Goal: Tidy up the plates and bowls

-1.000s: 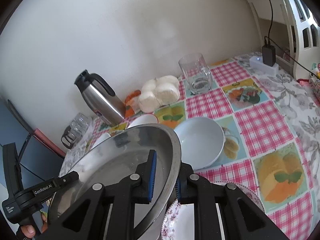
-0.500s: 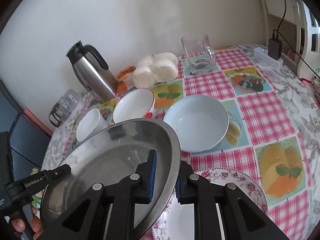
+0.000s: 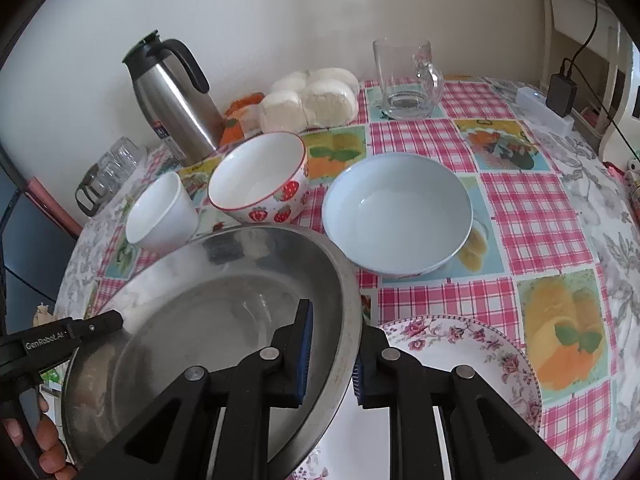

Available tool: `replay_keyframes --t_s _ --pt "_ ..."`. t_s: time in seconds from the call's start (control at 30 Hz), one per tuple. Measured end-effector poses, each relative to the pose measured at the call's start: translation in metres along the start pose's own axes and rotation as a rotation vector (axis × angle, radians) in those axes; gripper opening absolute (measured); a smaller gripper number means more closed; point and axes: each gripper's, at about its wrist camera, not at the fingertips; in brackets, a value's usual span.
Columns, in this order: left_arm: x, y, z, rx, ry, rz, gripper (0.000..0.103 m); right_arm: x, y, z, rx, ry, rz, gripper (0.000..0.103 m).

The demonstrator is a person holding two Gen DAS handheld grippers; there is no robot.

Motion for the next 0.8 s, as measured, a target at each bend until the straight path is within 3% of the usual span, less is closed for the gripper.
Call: replay_keyframes --t_s 0.43,0.8 --pt "0.004 0.002 0.026 -0.090 0.061 0.011 0.020 0.009 0.004 0.018 0.016 0.067 -0.024 0.020" --pt "0.002 0.011 0.039 -0.119 0.085 -0.045 0.028 0.013 0.007 0.028 0.012 0.115 -0.033 0.023"
Point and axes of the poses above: each gripper's, at about its wrist camera, not at the fingertips, and z roughly the way its jaws point, y to its left, x to its underside, and after that the axes turned 8 degrees about -z, right-handed
